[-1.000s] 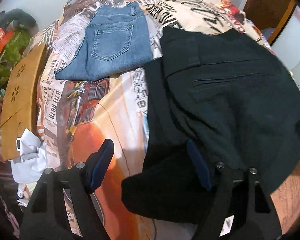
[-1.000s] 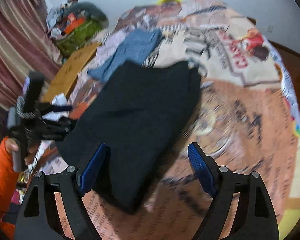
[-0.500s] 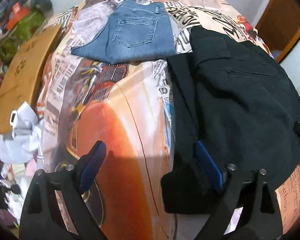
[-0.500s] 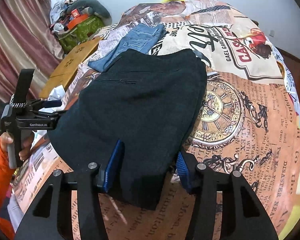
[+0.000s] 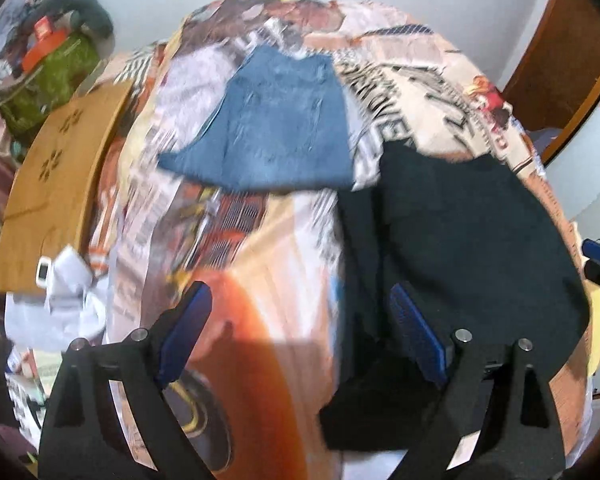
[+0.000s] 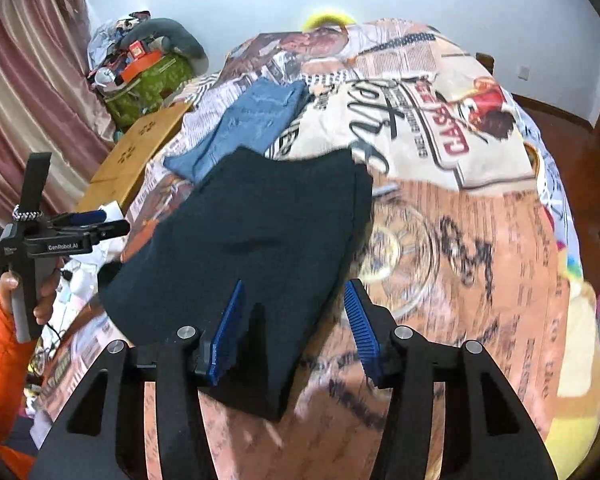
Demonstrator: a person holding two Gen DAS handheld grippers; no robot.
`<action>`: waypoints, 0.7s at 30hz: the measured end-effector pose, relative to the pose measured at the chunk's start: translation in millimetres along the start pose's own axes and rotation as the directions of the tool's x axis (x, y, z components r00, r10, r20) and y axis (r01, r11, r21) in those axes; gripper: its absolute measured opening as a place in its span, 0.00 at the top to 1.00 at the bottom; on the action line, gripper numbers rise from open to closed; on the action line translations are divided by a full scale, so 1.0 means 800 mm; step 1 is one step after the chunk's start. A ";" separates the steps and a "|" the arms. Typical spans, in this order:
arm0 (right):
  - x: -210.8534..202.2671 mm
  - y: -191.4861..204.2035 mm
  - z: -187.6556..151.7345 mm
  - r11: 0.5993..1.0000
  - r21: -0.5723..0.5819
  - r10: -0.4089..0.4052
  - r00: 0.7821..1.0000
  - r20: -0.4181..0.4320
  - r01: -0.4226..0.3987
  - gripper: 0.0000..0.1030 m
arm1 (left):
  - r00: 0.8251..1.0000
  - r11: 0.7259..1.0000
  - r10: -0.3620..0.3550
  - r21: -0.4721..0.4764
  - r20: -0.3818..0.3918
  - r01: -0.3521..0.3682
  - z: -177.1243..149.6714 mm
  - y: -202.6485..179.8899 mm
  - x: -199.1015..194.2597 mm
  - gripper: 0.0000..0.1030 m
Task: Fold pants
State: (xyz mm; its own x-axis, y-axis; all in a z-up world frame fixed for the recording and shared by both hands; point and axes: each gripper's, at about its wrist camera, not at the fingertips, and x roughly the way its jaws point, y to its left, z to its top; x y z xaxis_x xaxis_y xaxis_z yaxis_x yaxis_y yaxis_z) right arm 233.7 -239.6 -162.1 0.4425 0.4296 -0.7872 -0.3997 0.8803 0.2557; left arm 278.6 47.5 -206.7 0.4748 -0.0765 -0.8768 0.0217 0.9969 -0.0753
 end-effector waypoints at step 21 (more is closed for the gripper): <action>0.111 -0.034 0.073 0.999 -0.011 -0.045 0.998 -0.041 0.045 0.67 | 0.998 0.982 -0.050 0.178 -0.047 0.057 0.076 -0.103 0.110 0.40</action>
State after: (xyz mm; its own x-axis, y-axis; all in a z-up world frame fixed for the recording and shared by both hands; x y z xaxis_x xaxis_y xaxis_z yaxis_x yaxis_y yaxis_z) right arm 331.0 -213.8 -206.4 0.4273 0.3806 -0.8201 -0.3879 0.8965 0.2139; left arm 372.6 -40.5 -248.9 0.4312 -0.1268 -0.8933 0.2051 0.9779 -0.0398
